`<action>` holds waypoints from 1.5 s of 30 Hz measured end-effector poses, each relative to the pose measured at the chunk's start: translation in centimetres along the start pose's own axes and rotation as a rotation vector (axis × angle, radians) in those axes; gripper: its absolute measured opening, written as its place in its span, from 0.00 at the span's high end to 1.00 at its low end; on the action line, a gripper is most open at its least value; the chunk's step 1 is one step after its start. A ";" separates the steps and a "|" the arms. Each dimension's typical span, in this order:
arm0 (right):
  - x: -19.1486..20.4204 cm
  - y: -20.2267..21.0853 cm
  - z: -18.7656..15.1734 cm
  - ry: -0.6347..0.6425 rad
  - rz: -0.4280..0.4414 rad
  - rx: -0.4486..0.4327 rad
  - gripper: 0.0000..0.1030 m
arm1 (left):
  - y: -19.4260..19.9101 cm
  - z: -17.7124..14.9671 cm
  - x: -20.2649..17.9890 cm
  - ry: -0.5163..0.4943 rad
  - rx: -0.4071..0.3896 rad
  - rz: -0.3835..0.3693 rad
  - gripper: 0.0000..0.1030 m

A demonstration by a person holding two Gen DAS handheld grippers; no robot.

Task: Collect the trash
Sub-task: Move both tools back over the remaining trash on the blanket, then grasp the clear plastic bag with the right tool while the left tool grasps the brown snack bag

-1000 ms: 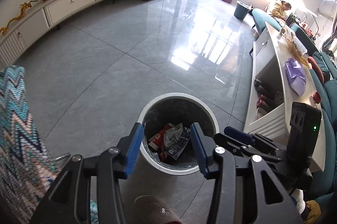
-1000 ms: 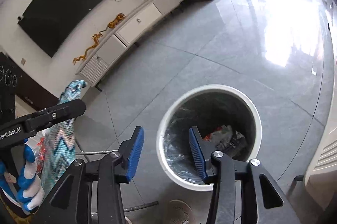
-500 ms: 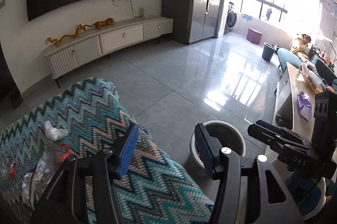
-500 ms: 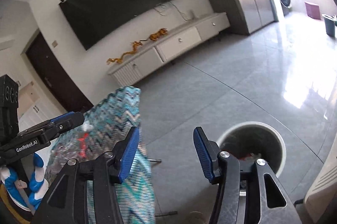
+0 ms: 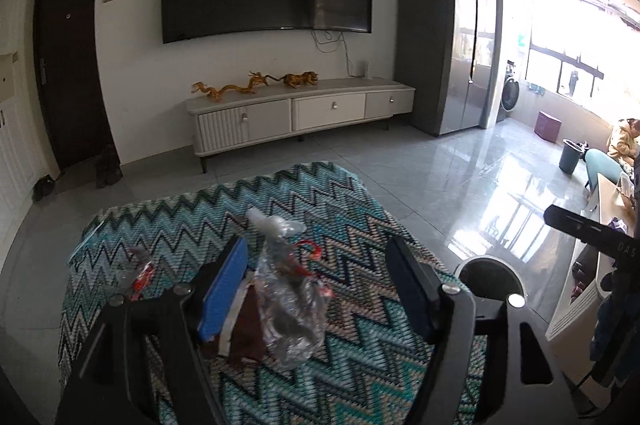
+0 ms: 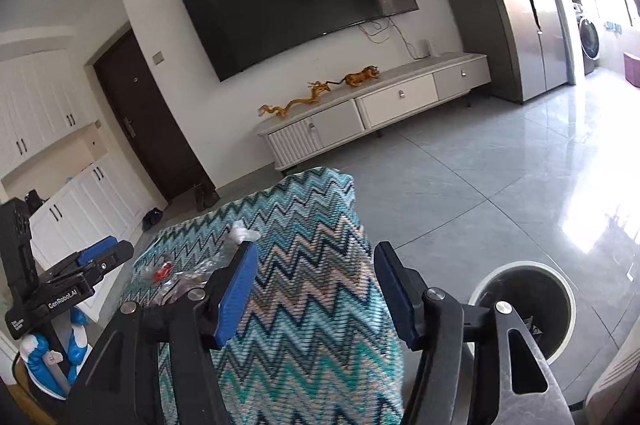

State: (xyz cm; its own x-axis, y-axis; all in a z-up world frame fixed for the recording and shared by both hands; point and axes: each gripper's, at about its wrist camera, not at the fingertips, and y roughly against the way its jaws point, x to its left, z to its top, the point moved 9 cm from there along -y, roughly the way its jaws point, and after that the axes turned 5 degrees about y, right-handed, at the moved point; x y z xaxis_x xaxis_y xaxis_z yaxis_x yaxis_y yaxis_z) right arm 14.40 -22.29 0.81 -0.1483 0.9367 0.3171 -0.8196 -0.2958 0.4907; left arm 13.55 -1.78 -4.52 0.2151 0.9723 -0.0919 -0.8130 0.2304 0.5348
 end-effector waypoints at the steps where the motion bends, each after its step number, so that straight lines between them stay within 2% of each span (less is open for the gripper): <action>1: 0.5 -0.1 -0.1 0.006 0.004 0.004 0.43 | 0.3 -0.3 1.1 0.014 -0.001 0.008 0.32; 10: 5.7 -1.1 -1.2 0.082 0.031 0.040 0.42 | 4.0 -3.7 11.8 0.142 -0.019 0.116 0.32; 15: 8.0 -2.4 -2.2 0.108 0.050 0.075 0.42 | 4.7 -6.2 15.7 0.188 0.012 0.156 0.32; 18: 9.2 -3.0 -2.7 0.122 0.062 0.094 0.42 | 4.6 -7.7 17.1 0.216 0.041 0.148 0.32; 33: 9.7 -6.1 -4.5 0.136 0.069 0.171 0.42 | 0.7 -9.9 15.3 0.174 0.122 0.063 0.32; 38: 10.4 -8.8 -5.4 0.159 0.110 0.227 0.45 | -0.8 -9.6 14.5 0.155 0.143 0.028 0.32; 45: 11.6 -14.6 -6.4 0.184 0.179 0.310 0.47 | -3.3 -8.6 13.7 0.125 0.162 -0.005 0.32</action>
State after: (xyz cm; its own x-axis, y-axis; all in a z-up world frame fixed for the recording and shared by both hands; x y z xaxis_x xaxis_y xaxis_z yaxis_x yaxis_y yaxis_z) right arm 21.11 -5.88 -7.90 -0.3933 0.8747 0.2831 -0.5702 -0.4737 0.6712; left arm 14.54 11.14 -14.72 0.1414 0.9709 -0.1931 -0.7123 0.2353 0.6613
